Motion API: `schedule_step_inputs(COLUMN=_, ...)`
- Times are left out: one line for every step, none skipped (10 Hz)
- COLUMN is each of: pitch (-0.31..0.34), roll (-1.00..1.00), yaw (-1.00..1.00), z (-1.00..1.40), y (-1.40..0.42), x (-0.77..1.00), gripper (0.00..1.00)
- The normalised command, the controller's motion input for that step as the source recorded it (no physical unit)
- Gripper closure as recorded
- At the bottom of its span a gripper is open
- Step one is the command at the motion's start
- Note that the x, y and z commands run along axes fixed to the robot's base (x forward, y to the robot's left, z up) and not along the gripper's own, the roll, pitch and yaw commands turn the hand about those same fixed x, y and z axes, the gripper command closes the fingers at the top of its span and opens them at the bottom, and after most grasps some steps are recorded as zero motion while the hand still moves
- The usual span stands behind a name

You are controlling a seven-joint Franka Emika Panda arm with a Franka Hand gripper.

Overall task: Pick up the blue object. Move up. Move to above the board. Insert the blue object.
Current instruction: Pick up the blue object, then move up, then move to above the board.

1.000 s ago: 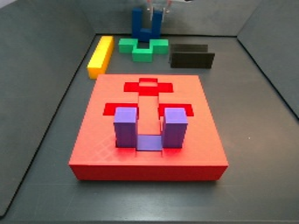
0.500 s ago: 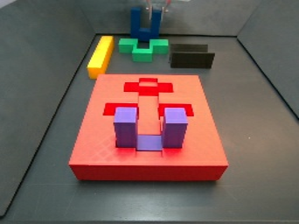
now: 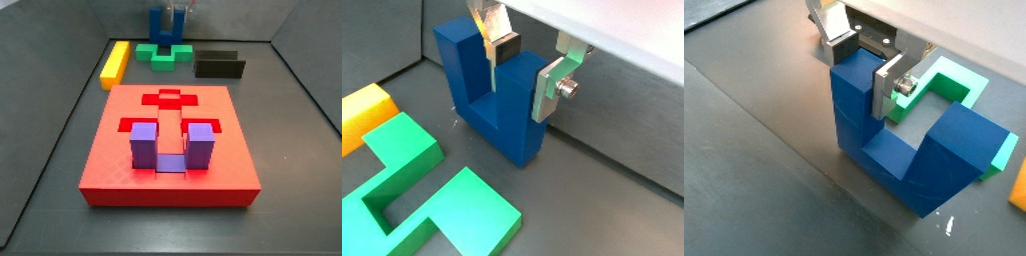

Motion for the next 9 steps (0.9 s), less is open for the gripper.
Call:
schedule_step_inputs(pitch=0.000, roll=0.00, yaw=0.00, z=0.00, y=0.00, x=0.00, gripper=1.00)
schedule_step_inputs(pitch=0.000, roll=0.00, yaw=0.00, z=0.00, y=0.00, x=0.00, gripper=1.00)
schedule_step_inputs(pitch=0.000, roll=0.00, yaw=0.00, z=0.00, y=0.00, x=0.00, gripper=1.00)
schedule_step_inputs(pitch=0.000, roll=0.00, yaw=0.00, z=0.00, y=0.00, x=0.00, gripper=1.00)
schedule_step_inputs(pitch=0.000, roll=0.00, yaw=0.00, z=0.83, y=0.00, x=0.00, gripper=1.00)
schedule_step_inputs(pitch=0.034, roll=0.00, yaw=-0.01, z=0.86, y=0.10, x=-0.07, gripper=1.00)
schedule_step_inputs(pitch=0.063, roll=0.00, yaw=-0.02, z=0.63, y=0.06, x=-0.09, gripper=1.00)
schedule_step_inputs(pitch=0.033, roll=0.01, yaw=-0.01, z=0.23, y=0.03, x=-0.01, gripper=1.00)
schedule_step_inputs(pitch=0.000, roll=0.00, yaw=0.00, z=1.40, y=0.00, x=0.00, gripper=1.00)
